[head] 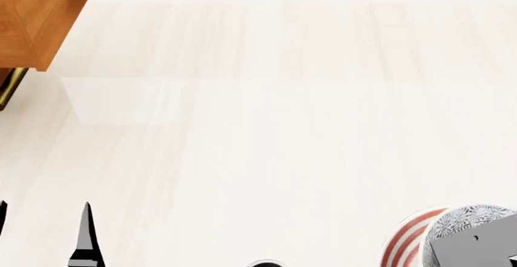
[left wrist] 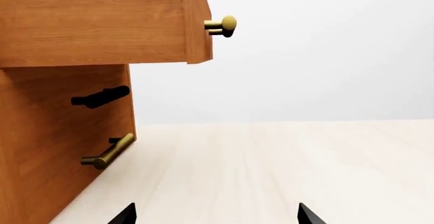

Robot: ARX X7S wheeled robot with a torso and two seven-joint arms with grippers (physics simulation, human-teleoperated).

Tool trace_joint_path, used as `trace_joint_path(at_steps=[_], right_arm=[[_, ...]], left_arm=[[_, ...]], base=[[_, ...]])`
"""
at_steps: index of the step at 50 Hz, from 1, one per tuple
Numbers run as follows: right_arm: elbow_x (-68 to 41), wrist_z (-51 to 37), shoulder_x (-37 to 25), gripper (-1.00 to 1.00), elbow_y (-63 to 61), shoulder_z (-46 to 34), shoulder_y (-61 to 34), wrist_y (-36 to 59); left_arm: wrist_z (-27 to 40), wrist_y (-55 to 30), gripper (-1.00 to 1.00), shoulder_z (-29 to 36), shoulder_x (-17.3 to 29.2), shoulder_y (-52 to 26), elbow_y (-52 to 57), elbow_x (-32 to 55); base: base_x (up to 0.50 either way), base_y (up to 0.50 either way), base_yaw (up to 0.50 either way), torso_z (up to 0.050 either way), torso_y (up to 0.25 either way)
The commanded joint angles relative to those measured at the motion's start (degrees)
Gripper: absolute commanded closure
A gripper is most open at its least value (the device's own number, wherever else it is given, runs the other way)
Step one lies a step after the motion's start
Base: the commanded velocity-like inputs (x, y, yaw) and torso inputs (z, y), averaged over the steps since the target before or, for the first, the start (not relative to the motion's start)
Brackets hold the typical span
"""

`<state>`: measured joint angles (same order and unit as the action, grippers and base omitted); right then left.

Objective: Put the bowl on the plate.

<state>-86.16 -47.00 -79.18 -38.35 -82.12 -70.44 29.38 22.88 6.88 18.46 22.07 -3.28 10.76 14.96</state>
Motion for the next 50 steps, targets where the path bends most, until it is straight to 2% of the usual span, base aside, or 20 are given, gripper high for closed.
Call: trace_joint_path(at_steps=[1, 21, 36, 50], right_arm=[[-0.4, -0.6, -1.7, -1.0, -3.1, 2.3, -2.1, -1.2], [0.7, -1.3, 0.0, -1.0, -7.1, 6.6, -6.9, -0.6], [4.3, -2.4, 4.3, -1.0, -7.5, 8.1, -9.0, 0.3], [7.7, -3.5, 4.4, -1.0, -9.1, 8.5, -9.6, 1.7]], left_arm=[[0.1, 0.2, -1.0, 0.1, 0.1, 0.2, 0.2, 0.1], [0.3, 0.2, -1.0, 0.3, 0.3, 0.2, 0.6, 0.3], [0.7, 0.0, -1.0, 0.1, 0.7, 0.1, 0.7, 0.2], [0.7, 0.0, -1.0, 0.4, 0.8, 0.1, 1.1, 0.1]], base=[[0.0, 0.0, 0.0, 0.0, 0.0], [0.0, 0.0, 0.0, 0.0, 0.0], [0.0, 0.0, 0.0, 0.0, 0.0], [0.0, 0.0, 0.0, 0.0, 0.0]])
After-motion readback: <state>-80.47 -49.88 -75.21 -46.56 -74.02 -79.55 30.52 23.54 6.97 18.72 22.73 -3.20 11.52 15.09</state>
